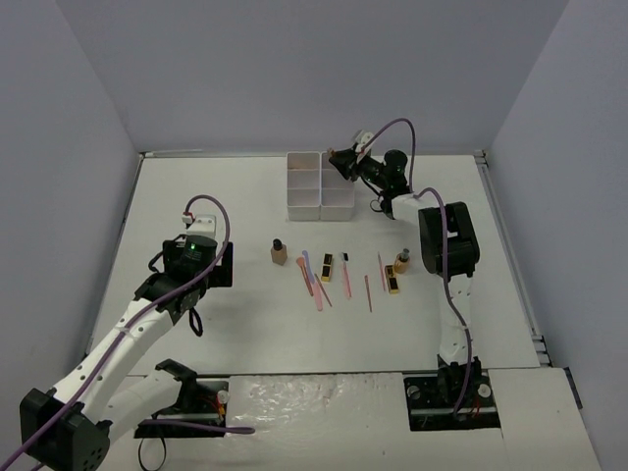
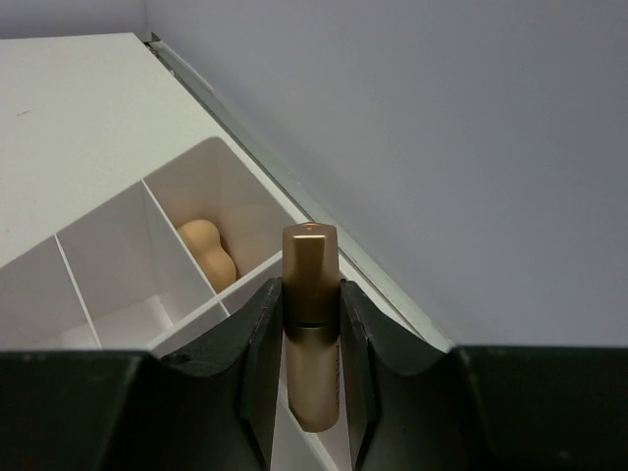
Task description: Organize the makeup
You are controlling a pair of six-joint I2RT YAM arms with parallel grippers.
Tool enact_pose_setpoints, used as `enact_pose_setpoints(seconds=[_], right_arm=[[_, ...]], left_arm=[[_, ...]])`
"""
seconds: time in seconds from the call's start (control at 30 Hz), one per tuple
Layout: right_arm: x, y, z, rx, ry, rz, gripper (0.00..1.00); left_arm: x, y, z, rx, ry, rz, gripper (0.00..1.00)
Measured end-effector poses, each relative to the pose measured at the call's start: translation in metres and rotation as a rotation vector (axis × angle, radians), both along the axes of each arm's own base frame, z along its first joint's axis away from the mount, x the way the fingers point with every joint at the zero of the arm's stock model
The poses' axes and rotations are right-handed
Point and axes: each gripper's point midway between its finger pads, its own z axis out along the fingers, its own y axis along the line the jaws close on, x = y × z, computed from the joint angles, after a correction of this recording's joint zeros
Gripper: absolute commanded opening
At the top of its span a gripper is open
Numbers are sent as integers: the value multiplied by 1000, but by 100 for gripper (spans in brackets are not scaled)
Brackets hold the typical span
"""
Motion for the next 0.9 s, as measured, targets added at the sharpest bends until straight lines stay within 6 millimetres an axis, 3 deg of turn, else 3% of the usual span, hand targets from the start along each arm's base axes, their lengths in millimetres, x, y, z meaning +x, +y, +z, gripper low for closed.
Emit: enact_pose_setpoints(seconds=[0.13, 0.37, 0.53, 0.67, 0.77, 0.9], right_arm=[[2, -1, -14, -5, 25, -7, 29], [-1, -3, -11, 4, 25, -22, 52], [-9, -7, -7, 15, 51, -40, 52], [-21, -13, 10, 25, 85, -90, 50], [-33, -24, 32, 13, 142, -196, 58], [-62, -13, 89, 10, 191, -337, 61]], left_arm=[[0, 0, 0, 2, 0, -1, 97], [0, 0, 0, 2, -1, -2, 97], [1, -1, 1, 1, -5, -4, 97], [1, -1, 1, 1, -6, -5, 97], [1, -1, 1, 0, -8, -5, 97], [2, -1, 3, -4, -17, -4, 97]])
